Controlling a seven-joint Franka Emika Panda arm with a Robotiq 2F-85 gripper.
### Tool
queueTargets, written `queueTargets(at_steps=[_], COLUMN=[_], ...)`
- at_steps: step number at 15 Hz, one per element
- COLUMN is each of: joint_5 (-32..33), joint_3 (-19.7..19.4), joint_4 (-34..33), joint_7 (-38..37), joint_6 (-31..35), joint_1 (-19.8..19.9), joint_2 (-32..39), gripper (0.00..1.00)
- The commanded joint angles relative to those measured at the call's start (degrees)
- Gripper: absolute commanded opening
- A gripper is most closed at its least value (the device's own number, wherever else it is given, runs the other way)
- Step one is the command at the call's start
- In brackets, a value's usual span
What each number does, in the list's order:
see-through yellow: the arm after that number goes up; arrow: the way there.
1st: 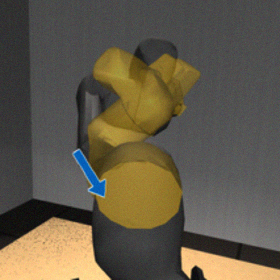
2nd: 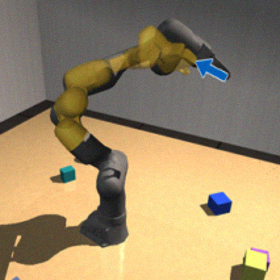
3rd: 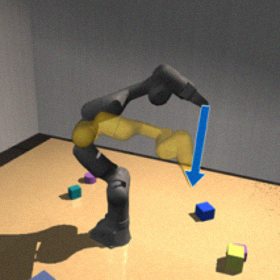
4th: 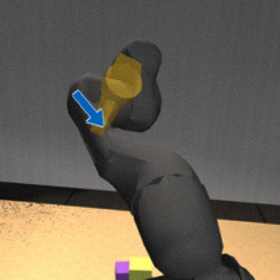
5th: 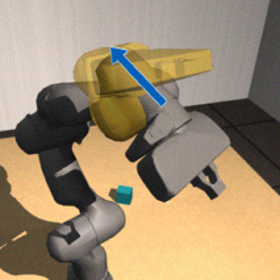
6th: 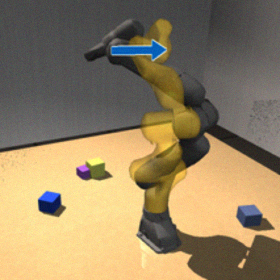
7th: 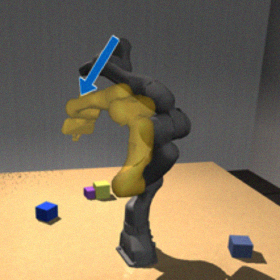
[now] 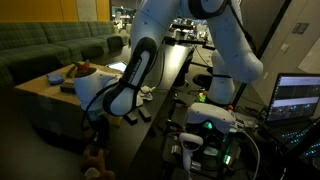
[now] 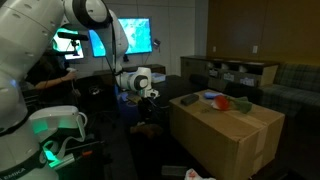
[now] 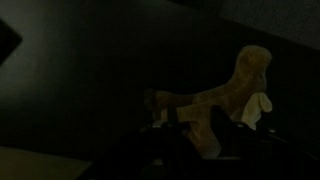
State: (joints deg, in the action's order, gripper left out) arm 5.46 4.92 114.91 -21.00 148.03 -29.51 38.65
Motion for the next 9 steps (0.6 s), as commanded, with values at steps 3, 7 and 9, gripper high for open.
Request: queueTargets(at_steps=[3,7,9], joint_5=[3.8,5.6,6.1], joint_3=[-4.8,-9.5,-12.0], joint_4=[4.6,11.5,14.9], joint_7=[-6.0,-10.4,-12.4], joint_6=[3.9,7.6,10.0], joint_1=[-2.4,-2.8,-2.6], joint_2=[-3.0,-6.4,-7.4], gripper=[0.88,1.00,1.00])
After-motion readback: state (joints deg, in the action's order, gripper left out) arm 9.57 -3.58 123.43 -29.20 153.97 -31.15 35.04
